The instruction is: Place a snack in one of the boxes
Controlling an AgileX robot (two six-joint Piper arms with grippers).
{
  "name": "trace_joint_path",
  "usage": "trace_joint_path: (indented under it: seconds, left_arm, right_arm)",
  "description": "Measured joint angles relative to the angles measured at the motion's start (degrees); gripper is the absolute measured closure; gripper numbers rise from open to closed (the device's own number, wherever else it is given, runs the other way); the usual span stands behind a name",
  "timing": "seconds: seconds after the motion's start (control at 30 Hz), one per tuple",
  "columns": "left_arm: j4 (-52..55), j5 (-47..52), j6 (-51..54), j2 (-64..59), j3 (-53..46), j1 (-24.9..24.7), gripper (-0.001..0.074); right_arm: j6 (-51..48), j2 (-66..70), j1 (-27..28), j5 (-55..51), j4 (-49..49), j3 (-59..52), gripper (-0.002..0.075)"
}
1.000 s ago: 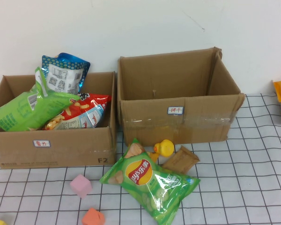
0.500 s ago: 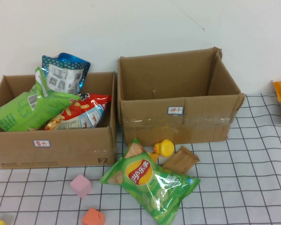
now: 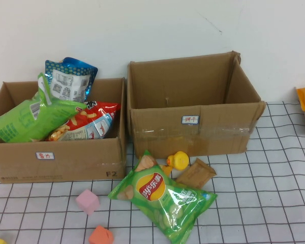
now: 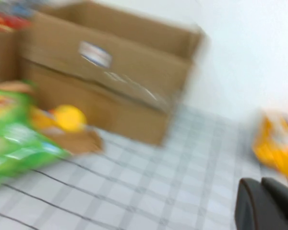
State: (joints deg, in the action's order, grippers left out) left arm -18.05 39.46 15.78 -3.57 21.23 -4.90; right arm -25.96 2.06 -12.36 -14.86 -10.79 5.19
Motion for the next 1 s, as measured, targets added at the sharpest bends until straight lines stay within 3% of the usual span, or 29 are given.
trace_joint_path:
  seconds: [0.1, 0.23, 1.0]
  left_arm:
    - [0.00, 0.00, 0.00, 0.00, 0.00, 0.00, 0.0736]
    - [0.00, 0.00, 0.00, 0.00, 0.00, 0.00, 0.0736]
    - [0.00, 0.00, -0.10, 0.00, 0.00, 0.00, 0.0736]
  right_arm:
    - [15.65, -1.09, 4.17, -1.51, 10.01, -2.41, 0.0727]
    - [23.68, -2.55, 8.75, -3.26, 15.81, -4.66, 0.0727]
    - [26.50, -2.55, 10.66, -4.73, 16.97, -6.63, 0.0727]
